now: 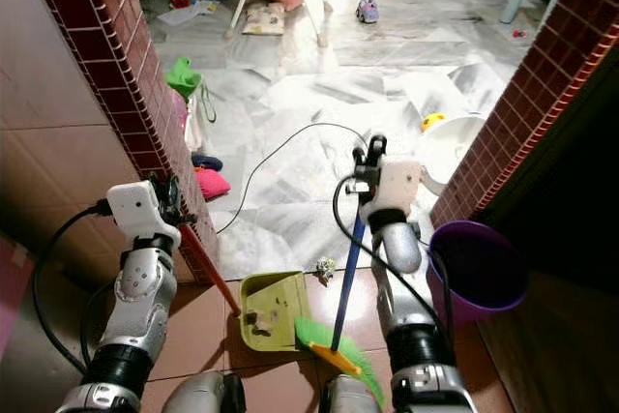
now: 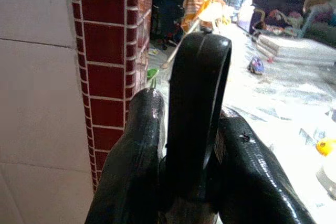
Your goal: Sweep floor
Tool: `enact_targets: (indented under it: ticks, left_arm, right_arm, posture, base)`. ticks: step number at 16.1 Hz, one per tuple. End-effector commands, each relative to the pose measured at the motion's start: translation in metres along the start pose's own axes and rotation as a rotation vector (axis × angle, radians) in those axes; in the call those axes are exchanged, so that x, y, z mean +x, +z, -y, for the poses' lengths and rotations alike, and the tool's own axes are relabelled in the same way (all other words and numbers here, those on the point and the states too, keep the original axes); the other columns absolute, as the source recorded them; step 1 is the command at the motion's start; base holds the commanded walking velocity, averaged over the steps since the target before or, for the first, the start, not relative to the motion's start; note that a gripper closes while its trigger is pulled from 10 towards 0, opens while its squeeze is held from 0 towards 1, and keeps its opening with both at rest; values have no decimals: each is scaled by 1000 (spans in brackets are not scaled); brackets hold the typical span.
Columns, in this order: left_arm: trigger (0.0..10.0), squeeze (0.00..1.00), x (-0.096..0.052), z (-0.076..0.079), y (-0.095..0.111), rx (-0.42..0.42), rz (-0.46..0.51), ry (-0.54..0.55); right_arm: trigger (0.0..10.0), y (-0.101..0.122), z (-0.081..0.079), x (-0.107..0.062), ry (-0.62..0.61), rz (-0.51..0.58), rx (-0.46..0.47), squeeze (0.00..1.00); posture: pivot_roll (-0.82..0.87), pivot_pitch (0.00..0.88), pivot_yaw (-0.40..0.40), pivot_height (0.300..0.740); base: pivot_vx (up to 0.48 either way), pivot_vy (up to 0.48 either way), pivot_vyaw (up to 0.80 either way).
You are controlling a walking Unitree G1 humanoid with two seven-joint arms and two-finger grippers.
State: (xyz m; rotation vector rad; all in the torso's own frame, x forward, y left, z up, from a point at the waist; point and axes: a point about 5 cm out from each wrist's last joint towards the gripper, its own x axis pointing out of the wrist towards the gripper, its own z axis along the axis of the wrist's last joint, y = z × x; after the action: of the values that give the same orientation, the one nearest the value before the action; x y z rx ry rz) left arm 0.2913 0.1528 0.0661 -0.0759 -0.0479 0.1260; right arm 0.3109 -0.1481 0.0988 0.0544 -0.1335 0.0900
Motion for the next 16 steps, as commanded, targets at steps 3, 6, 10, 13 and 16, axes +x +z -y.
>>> enact_targets:
  ticks: [3, 6, 10, 13, 16]
  left_arm:
    - [10000, 0, -10, -1, -10, 70, -39, -46]
    - [10000, 0, -14, 8, -16, 87, -55, -85]
    - [10000, 0, -14, 11, -15, 89, -59, -87]
    - [10000, 0, -16, 12, -15, 88, -61, -90]
    - [10000, 0, -16, 11, -17, 89, -69, -92]
  right_arm:
    - [10000, 2, -1, 3, -20, 26, 24, 0]
    - [10000, 7, -2, 11, -31, 49, 29, 0]
    - [10000, 5, 0, 9, -30, 48, 15, 0]
    - [10000, 5, 2, 9, -36, 51, 10, 0]
    - [10000, 5, 3, 9, -38, 52, 7, 0]
  posture:
    - [-68, 0, 51, 740]
    - [-67, 0, 57, 740]
    - [-71, 0, 53, 740]
    - [-76, 0, 55, 740]
    - [-78, 0, 54, 740]
  base:
    - [0, 0, 0]
    - [0, 0, 0]
    - [0, 0, 0]
    - [-189, 0, 0]
    - [-366, 0, 0]
